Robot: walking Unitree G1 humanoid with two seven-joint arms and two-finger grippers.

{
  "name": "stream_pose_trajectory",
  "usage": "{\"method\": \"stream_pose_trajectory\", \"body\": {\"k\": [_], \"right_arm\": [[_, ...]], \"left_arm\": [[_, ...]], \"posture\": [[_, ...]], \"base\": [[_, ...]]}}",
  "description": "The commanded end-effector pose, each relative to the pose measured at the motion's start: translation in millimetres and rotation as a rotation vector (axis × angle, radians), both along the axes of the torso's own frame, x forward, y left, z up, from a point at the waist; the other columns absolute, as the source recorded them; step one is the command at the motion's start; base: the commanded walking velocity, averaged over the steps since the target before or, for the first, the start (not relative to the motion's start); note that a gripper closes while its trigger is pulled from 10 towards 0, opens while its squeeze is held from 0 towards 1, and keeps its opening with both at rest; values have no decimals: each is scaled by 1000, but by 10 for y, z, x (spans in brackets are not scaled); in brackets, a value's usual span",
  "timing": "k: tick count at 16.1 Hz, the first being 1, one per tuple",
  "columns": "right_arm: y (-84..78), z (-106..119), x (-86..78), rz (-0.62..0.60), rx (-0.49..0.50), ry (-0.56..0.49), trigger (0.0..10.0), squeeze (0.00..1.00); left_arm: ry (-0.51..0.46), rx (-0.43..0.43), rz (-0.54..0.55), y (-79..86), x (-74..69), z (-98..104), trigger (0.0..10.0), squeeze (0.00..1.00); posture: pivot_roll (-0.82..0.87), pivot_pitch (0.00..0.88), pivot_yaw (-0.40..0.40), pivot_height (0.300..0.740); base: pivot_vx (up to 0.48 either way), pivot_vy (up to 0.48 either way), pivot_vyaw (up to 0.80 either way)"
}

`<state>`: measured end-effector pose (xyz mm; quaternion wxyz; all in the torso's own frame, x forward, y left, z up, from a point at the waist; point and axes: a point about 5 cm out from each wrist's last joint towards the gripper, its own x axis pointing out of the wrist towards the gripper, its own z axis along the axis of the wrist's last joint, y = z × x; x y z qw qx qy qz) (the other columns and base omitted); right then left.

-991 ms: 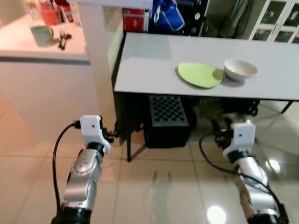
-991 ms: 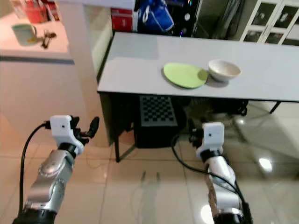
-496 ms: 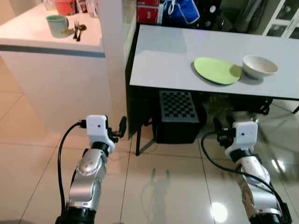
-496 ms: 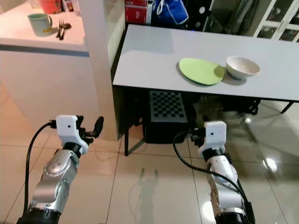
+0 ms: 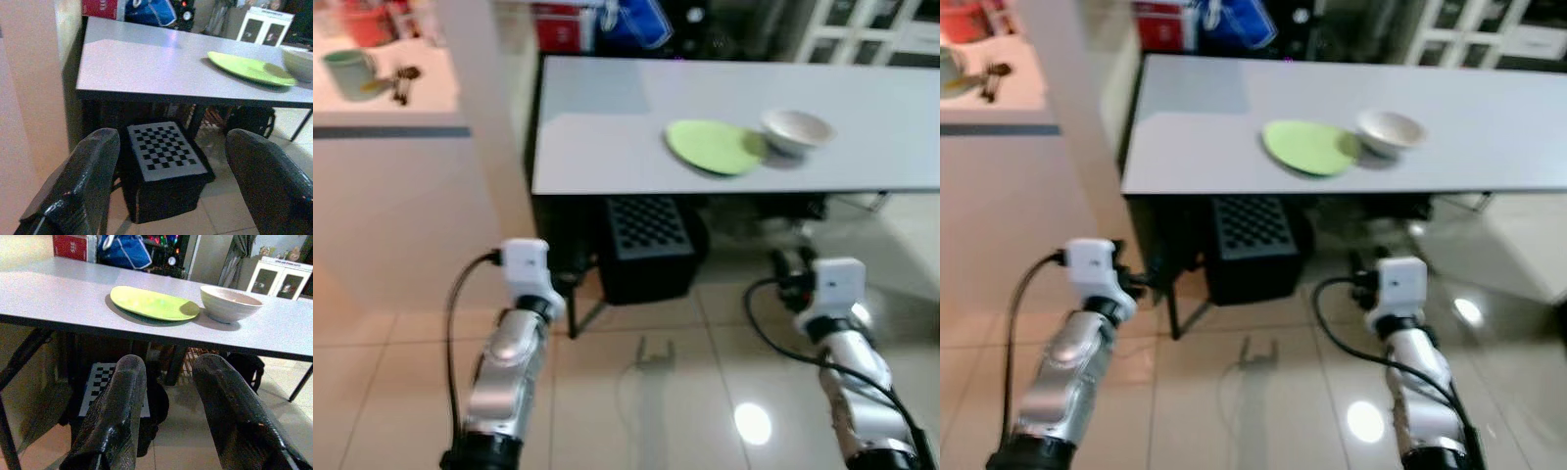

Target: Setting the table

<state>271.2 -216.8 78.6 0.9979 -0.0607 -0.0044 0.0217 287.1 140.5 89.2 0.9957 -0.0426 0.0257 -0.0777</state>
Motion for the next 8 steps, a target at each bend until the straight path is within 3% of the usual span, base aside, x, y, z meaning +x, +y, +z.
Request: {"method": "stream_pose_trajectory", "body": {"k": [1, 3, 8], "right_arm": [[89, 20, 38, 29, 7, -8, 10000, 0], [97, 14, 42, 30, 9, -6, 10000, 0], [95, -5, 38, 28, 10, 0, 10000, 0]], "left_arm": [[-3, 15, 33, 104, 5, 3, 10000, 0], [-3, -6, 35, 106, 6, 11, 10000, 0], [-11, -26, 16, 80, 3, 22, 10000, 0]], "posture": [[2, 0, -48, 740], [3, 0, -48, 740], [-1, 0, -45, 740]], "base": [[446, 0, 0], [368, 304, 0], [0, 466, 0]]}}
